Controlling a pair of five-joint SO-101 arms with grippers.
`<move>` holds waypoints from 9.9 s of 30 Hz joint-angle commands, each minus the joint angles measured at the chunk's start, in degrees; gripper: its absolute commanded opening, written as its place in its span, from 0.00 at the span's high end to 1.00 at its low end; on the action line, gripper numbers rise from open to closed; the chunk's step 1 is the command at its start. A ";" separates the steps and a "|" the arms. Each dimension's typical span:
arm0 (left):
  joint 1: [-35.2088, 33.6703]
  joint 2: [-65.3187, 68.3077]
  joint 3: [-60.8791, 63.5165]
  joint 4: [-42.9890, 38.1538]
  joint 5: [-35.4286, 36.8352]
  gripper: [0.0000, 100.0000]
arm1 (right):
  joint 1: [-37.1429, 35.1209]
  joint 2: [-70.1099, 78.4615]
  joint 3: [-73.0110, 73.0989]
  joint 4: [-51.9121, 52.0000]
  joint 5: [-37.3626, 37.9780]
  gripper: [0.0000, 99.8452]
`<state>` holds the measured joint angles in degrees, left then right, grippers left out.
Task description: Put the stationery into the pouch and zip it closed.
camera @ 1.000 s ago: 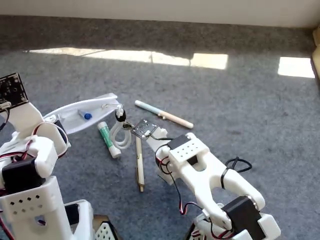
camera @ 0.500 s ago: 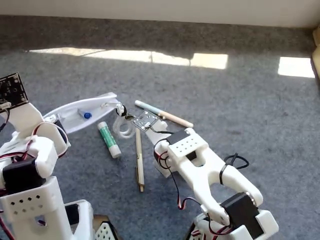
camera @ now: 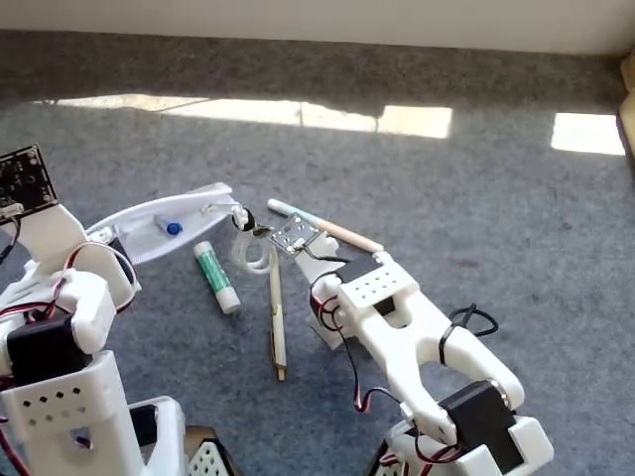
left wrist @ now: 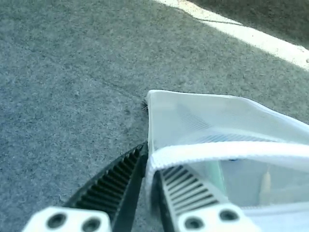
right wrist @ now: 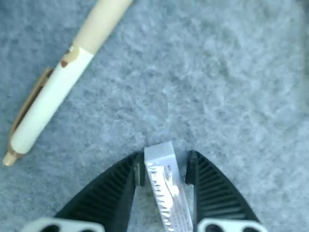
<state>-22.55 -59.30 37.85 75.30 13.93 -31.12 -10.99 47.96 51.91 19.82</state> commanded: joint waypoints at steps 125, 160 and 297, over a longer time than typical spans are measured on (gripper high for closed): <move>4.18 0.57 -0.13 -2.55 0.53 0.99 | -21.76 -22.99 15.34 -98.95 -22.15 0.93; 3.91 0.40 0.75 -2.55 0.35 0.99 | -24.40 -22.99 13.32 -86.11 -24.88 0.82; -7.16 0.40 3.21 -2.64 0.70 0.99 | 7.43 47.34 -78.81 25.36 1.58 0.99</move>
<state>-29.05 -59.30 40.84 73.54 14.20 -25.32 37.98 -25.19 72.92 21.23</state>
